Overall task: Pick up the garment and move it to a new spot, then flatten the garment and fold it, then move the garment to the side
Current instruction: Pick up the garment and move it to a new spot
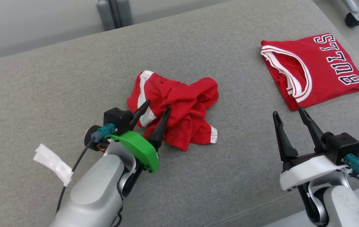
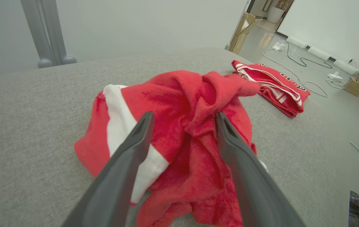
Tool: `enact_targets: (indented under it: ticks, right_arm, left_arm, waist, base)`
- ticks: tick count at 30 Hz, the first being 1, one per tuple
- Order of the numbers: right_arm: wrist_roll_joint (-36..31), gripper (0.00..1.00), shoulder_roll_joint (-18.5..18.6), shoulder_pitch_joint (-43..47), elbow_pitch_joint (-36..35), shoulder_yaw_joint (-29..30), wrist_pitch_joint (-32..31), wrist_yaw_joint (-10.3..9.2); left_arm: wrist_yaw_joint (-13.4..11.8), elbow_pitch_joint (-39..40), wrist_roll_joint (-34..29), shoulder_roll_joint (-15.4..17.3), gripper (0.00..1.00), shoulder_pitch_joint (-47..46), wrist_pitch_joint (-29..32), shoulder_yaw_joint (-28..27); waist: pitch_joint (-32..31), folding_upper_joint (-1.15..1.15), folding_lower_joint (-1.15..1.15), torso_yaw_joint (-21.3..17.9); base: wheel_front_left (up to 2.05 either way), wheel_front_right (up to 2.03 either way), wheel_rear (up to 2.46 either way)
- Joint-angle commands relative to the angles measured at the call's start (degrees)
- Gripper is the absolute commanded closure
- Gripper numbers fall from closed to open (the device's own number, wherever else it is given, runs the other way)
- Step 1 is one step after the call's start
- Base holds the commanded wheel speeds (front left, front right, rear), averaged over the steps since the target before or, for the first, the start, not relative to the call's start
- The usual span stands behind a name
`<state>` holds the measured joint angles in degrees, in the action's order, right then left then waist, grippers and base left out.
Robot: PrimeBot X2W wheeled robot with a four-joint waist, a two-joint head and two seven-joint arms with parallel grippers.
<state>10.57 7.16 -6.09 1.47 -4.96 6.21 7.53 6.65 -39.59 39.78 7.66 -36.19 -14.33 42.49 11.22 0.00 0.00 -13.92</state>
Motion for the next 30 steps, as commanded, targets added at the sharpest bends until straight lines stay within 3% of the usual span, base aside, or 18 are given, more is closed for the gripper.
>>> enact_targets:
  ticks: [1, 7, 13, 23, 30]
  right_arm:
    - [-0.28, 0.00, 0.27, 0.84, -0.23, 0.59, 0.24, -0.09]
    - [-0.79, 0.00, 0.68, 2.09, -0.99, 2.38, -0.39, -0.09]
    - [-0.22, 0.00, 1.13, 2.92, -0.69, 2.41, -0.78, -0.09]
    - [0.38, 0.00, 1.81, 4.92, 1.91, 1.59, 0.04, -0.09]
    - [0.47, 0.00, 1.38, 5.45, 3.25, 1.68, 0.57, -0.09]
  left_arm:
    - [0.24, 1.36, 0.31, 1.08, 0.00, 1.75, -0.59, -1.16]
    - [-0.76, 14.94, -4.00, 3.93, 0.00, 10.15, -0.79, -10.92]
    - [-2.00, 26.08, -7.94, 4.36, 0.00, 20.78, -0.82, -21.35]
    - [-4.02, 30.78, -11.24, 4.14, 0.00, 32.13, -0.78, -32.87]
    - [-3.75, 31.95, -13.76, 3.89, 0.00, 37.02, -0.78, -36.68]
  waist:
    - [-1.93, 0.00, 0.00, 3.07]
    - [-4.66, 0.00, 0.00, 7.71]
    - [-6.94, 0.00, 0.00, 11.49]
    - [-9.34, 0.00, 0.00, 15.02]
    - [-10.05, 0.00, 0.00, 15.77]
  base:
    - [0.00, 0.00, 0.00]
    - [0.00, 0.00, 0.00]
    - [0.00, 0.00, 0.00]
    - [0.00, 0.00, 0.00]
    - [0.00, 0.00, 0.00]
